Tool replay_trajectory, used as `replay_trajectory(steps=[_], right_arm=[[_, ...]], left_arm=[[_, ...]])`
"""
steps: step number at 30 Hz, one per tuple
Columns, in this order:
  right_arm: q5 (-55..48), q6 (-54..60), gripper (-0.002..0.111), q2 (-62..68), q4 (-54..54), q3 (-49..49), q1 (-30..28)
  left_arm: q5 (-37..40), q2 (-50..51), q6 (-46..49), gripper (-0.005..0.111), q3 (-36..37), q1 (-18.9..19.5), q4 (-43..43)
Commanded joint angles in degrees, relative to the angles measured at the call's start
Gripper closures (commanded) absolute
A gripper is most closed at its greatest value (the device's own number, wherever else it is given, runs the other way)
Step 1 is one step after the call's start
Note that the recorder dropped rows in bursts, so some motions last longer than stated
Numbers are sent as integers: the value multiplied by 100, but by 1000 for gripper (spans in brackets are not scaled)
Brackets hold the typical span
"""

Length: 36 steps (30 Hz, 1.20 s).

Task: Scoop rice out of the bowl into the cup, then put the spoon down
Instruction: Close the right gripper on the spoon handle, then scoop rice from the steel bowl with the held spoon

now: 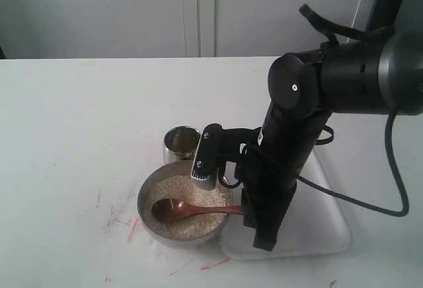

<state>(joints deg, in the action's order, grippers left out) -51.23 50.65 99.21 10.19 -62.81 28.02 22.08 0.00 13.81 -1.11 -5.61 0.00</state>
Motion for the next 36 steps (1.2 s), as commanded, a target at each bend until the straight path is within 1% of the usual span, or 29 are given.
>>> replay_trajectory(steps=[1, 6, 12, 14, 18, 19, 24, 27, 29, 33, 36], right_arm=[[13, 16, 108, -98, 29, -2, 22], [-68, -16, 108, -343, 41, -2, 22], [-525, -1027, 108, -994, 14, -174, 42], [-661, -1209, 108, -1293, -201, -237, 142], [-992, -2045, 108, -1776, -1356, -275, 585], [-1203, -2277, 108, -1887, -1813, -275, 775], [-1765, -3222, 108, -2029, -3274, -275, 1599], [-1603, -3528, 108, -1999, -4011, -218, 2095], [-1390, -3903, 108, -1914, -4756, -91, 2369], [-1273, -4527, 108, -1551, -5999, 222, 2542], [-1216, -4552, 108, -1212, -6134, 443, 2542]], left_arm=[[280, 0, -33, 92, 52, -31, -32], [280, 0, -33, 92, 52, -31, -32], [280, 0, -33, 92, 52, -31, -32], [280, 0, -33, 92, 52, -31, -32], [280, 0, -33, 92, 52, -31, -32], [280, 0, -33, 92, 52, -31, -32], [280, 0, -33, 92, 52, -31, -32], [280, 0, -33, 92, 52, -31, -32], [280, 0, -33, 92, 52, -31, -32], [280, 0, -33, 92, 52, -31, -32], [280, 0, -33, 92, 52, -31, -32]])
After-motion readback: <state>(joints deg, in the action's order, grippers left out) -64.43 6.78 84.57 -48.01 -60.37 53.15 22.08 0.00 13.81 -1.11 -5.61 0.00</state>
